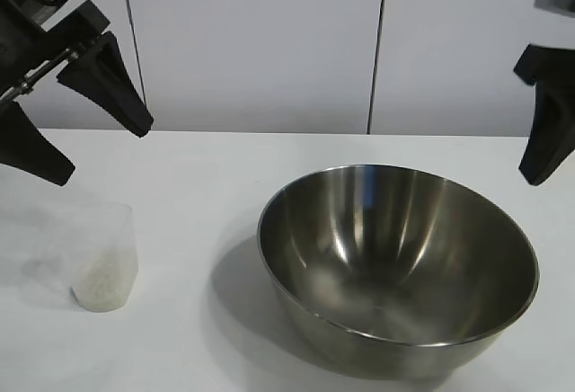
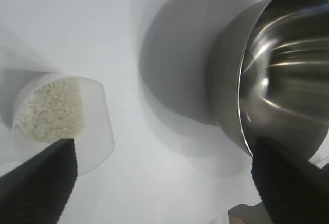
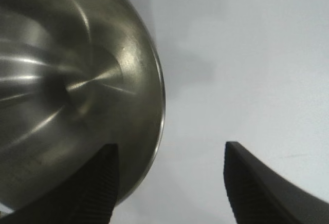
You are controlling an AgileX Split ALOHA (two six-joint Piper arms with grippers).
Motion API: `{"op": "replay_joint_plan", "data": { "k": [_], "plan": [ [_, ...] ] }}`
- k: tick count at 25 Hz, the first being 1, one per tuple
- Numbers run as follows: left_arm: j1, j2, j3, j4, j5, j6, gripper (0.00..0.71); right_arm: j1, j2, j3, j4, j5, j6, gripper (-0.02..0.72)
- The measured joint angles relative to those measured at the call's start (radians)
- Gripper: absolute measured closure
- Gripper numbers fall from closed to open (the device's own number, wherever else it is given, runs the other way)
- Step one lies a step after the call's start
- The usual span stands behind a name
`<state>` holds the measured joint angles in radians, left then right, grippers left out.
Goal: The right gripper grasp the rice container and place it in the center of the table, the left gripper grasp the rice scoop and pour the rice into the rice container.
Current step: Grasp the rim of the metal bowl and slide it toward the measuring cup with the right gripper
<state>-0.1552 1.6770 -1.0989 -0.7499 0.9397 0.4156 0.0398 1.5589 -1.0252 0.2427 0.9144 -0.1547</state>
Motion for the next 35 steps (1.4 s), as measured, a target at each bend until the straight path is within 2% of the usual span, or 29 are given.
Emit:
{"op": "replay_joint_plan", "data": {
  "k": [4,7,8,11,12,14,19,23,27,30,35],
  "plan": [
    [0.0,0.0,0.0,0.0,0.0,0.0,0.047,0.0,0.121,0.0,0.066,-0.075,-0.027,0.295],
    [0.0,0.0,0.0,0.0,0.0,0.0,0.047,0.0,0.217,0.0,0.138,-0.094,-0.075,0.308],
    [0.0,0.0,0.0,0.0,0.0,0.0,0.047,0.0,0.244,0.0,0.156,-0.095,-0.089,0.344],
    [0.0,0.0,0.0,0.0,-0.001,0.0,0.047,0.0,0.299,0.0,0.194,-0.09,-0.136,0.583],
    [0.0,0.0,0.0,0.0,-0.001,0.0,0.047,0.0,0.299,0.0,0.207,-0.083,-0.161,0.63],
    [0.0,0.0,0.0,0.0,-0.001,0.0,0.047,0.0,0.28,0.0,0.22,-0.076,-0.2,0.663],
    [0.0,0.0,0.0,0.0,-0.004,0.0,0.047,0.0,0.187,0.0,0.324,-0.03,-0.262,0.685],
    [0.0,0.0,0.0,0.0,-0.013,0.0,0.047,0.0,0.122,0.0,0.336,0.001,-0.253,0.685],
    [0.0,0.0,0.0,0.0,-0.021,0.0,0.047,0.011,0.104,0.0,0.326,0.005,-0.2,0.685],
    [0.0,0.0,0.0,0.0,-0.021,0.0,0.047,0.072,0.104,0.0,0.297,-0.012,-0.153,0.685],
    [0.0,0.0,0.0,0.0,-0.021,0.0,0.047,0.217,0.106,0.0,0.25,-0.098,-0.043,0.685]
  ]
}}
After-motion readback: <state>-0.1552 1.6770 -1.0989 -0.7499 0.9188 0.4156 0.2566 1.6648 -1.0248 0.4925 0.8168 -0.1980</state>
